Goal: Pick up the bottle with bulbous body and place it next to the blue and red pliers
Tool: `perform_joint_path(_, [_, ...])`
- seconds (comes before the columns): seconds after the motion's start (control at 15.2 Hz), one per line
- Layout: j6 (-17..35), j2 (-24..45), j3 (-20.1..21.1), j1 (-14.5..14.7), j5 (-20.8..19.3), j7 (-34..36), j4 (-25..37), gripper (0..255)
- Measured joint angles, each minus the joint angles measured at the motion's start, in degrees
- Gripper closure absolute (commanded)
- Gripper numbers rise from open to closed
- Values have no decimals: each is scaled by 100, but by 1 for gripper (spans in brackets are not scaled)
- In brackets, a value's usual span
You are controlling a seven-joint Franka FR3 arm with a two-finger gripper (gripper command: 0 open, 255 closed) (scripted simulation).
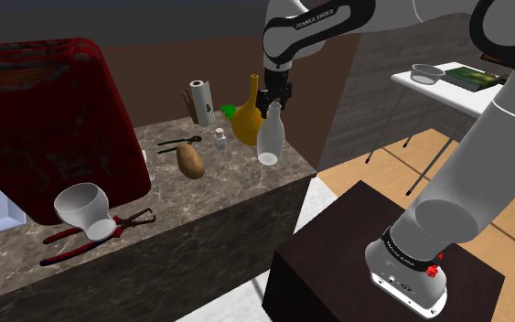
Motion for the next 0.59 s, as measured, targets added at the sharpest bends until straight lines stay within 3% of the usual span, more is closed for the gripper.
perform_joint_path(0.07, [1, 0, 0, 0, 0, 0, -1, 255])
perform_joint_path(0.59, [1, -1, 0, 0, 0, 0, 1, 255])
